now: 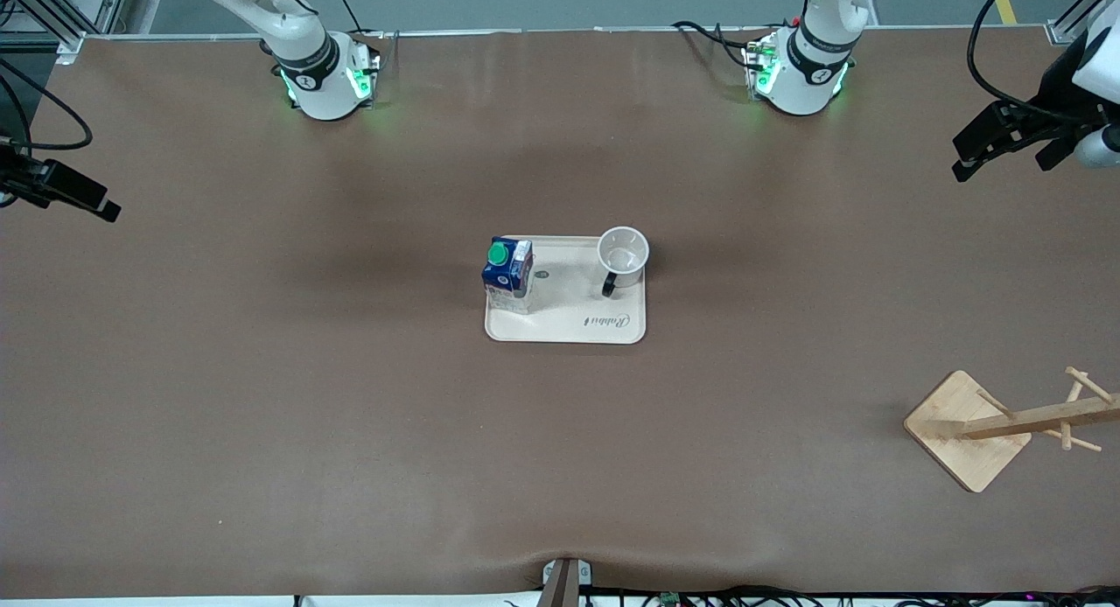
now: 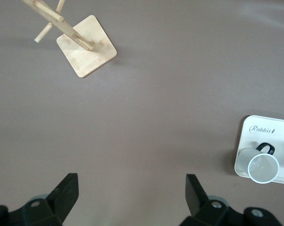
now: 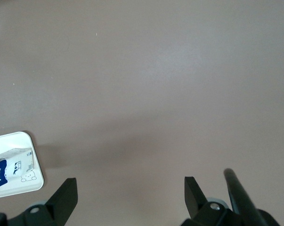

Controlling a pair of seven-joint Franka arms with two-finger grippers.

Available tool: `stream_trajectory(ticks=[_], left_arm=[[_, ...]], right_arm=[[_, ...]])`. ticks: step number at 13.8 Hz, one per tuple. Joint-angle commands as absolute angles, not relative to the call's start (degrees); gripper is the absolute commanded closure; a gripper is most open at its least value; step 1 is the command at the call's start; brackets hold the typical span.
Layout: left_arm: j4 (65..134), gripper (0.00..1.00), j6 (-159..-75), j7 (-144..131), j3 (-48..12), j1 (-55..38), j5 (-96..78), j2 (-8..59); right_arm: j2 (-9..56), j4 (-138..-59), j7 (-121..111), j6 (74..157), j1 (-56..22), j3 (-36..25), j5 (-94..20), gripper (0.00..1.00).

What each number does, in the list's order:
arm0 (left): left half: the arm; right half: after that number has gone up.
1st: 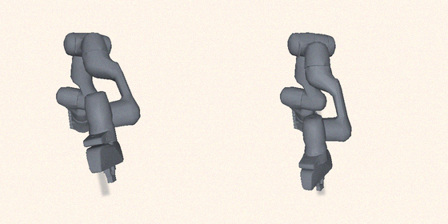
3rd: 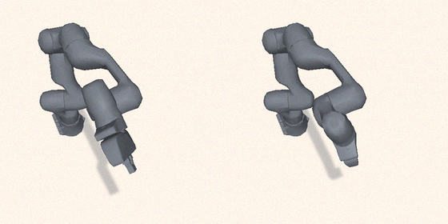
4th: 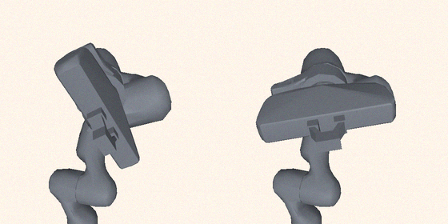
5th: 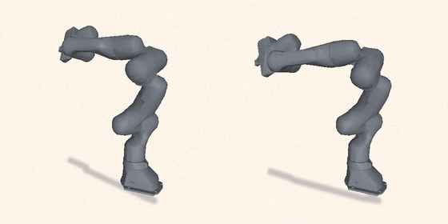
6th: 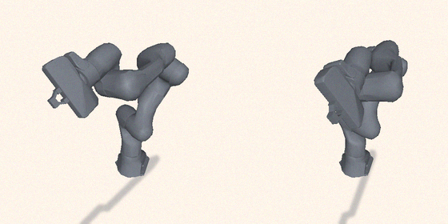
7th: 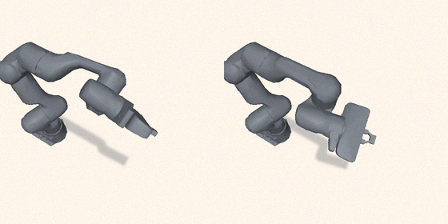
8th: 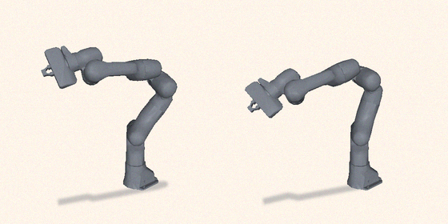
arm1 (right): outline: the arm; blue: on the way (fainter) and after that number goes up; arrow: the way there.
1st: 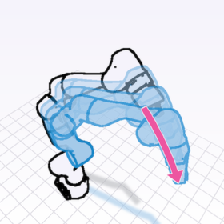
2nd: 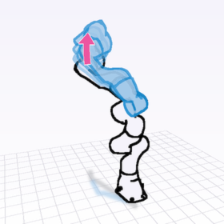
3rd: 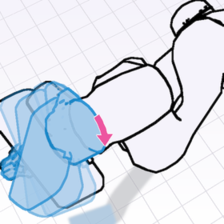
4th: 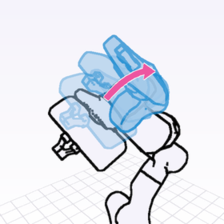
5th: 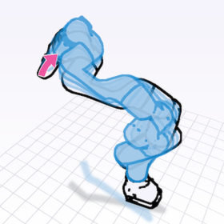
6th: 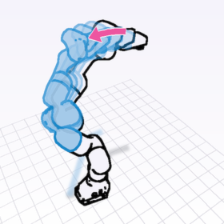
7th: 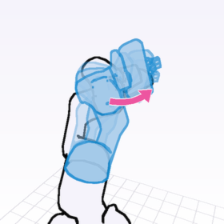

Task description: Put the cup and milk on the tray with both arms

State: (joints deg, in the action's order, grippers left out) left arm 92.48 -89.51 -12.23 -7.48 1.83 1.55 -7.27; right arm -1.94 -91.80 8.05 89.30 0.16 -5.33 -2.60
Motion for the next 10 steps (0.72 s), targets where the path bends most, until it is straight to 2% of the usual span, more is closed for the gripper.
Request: stream_trajectory(ticks=[1, 10], left_arm=[[91.2, 0.0, -89.2, -11.3, -7.8, 2.1, 2.3, -6.6], [91.2, 0.0, -87.4, -11.2, -8.1, 1.9, 1.6, -6.6]], right_arm=[[-1.0, -89.6, 3.5, 88.3, -0.3, -5.3, 0.0, 0.0], [-0.7, -88.9, 2.4, 88.3, -0.2, -5.4, -0.7, 0.0]])
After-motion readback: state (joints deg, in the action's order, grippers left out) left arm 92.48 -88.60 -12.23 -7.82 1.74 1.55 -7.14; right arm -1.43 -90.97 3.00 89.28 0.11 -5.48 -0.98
